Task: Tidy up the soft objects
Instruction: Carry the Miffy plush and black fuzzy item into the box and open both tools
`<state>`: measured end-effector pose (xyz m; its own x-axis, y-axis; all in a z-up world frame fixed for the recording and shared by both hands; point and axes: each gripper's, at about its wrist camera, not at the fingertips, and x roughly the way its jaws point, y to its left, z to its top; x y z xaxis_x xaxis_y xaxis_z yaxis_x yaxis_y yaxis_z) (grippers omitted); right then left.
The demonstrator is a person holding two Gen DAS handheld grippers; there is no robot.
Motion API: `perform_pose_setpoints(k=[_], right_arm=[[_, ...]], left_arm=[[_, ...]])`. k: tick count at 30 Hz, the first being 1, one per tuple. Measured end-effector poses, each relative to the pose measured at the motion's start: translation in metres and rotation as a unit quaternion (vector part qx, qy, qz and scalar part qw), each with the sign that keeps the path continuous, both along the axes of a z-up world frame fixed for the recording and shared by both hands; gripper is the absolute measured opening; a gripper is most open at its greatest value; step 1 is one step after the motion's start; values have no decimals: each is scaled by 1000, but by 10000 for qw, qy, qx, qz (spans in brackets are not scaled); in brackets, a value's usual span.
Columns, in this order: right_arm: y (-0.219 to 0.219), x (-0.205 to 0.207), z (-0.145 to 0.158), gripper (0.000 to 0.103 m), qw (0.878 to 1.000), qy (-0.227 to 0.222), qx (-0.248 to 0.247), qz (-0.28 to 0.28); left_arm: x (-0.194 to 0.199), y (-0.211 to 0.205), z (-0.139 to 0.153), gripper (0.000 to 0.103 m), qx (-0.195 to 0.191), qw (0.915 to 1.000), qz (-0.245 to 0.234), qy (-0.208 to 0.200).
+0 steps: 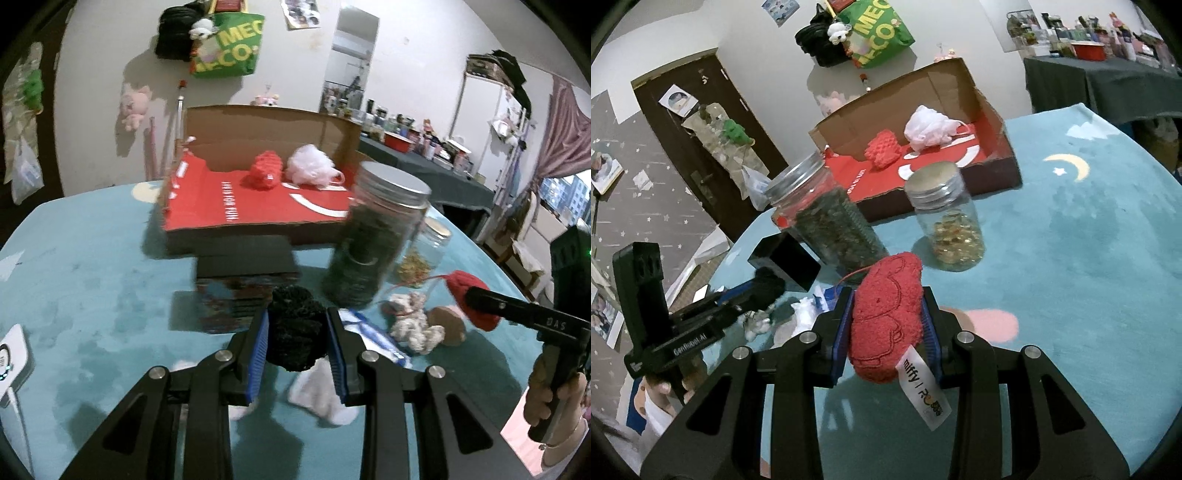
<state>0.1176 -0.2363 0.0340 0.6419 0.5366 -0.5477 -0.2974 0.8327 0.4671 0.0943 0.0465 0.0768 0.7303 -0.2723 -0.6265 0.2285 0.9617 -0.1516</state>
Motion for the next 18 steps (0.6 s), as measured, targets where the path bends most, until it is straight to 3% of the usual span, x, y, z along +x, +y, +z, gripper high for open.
perform_pose_setpoints(k=[10,18], right_arm=[[-31,4,-1,33,9992,194,282,-203],[-47,12,-1,33,9987,297,333,-244]], left_arm=[[5,45,-4,32,-30,9985,481,273],[21,62,-9,32,387,9975,475,362]])
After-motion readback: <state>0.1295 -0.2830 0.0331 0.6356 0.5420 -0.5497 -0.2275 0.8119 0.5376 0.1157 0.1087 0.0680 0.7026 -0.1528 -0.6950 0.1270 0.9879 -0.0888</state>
